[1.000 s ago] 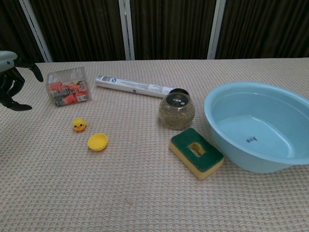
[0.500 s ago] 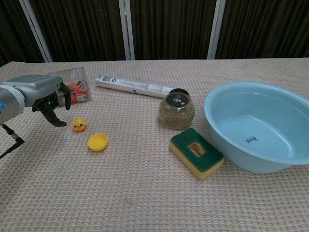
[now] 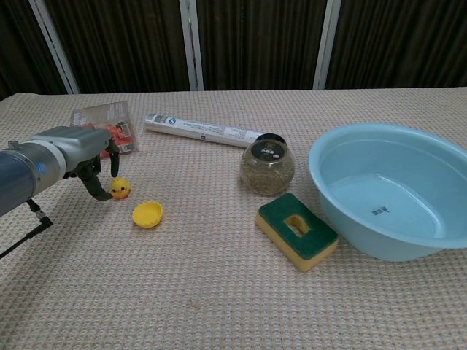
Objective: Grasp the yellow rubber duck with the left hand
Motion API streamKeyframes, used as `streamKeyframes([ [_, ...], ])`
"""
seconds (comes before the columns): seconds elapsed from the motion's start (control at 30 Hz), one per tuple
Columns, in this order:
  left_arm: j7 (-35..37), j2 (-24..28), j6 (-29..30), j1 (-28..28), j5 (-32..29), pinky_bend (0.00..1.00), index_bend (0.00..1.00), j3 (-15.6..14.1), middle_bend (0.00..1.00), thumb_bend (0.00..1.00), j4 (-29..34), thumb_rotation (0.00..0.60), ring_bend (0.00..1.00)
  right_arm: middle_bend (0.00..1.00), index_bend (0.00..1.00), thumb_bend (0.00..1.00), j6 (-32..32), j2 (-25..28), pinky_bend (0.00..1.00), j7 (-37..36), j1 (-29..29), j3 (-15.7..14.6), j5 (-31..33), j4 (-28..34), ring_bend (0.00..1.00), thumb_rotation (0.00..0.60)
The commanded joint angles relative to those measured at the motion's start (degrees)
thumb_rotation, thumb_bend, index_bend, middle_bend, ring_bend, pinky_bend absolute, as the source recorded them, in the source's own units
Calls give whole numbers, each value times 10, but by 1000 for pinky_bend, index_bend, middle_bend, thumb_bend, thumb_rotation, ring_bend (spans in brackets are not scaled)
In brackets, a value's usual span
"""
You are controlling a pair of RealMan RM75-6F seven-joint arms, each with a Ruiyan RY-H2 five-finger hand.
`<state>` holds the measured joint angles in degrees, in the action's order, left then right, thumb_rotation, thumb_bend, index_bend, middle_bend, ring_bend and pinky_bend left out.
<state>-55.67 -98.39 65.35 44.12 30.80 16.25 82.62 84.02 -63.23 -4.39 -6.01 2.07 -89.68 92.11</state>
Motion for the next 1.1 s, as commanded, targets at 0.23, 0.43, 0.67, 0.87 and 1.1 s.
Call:
streamKeyframes([
  [0.23,6,-17,-8,13,-12,662,425,-2,910,269,-24,600,780,0,23,48,0,0,31,-2,0,0,1,1,0,600],
  [0.43,12,-25,-12,18,-17,662,465,-8,911,325,-32,600,780,0,24,48,4,-1,31,-4,1,2,1,0,0,600],
  [0.67,31,-8,-2,13,2,662,478,-13,910,359,-3,600,780,0,24,48,7,-1,31,-5,2,2,-1,-2,0,600],
  [0.87,52,33,10,7,38,662,483,-12,910,358,67,600,780,0,24,48,6,-2,31,-1,2,3,2,-2,0,600],
  [1.1,55,72,14,5,65,662,493,-29,910,359,144,600,780,0,24,48,7,-3,31,3,3,4,3,0,0,600],
])
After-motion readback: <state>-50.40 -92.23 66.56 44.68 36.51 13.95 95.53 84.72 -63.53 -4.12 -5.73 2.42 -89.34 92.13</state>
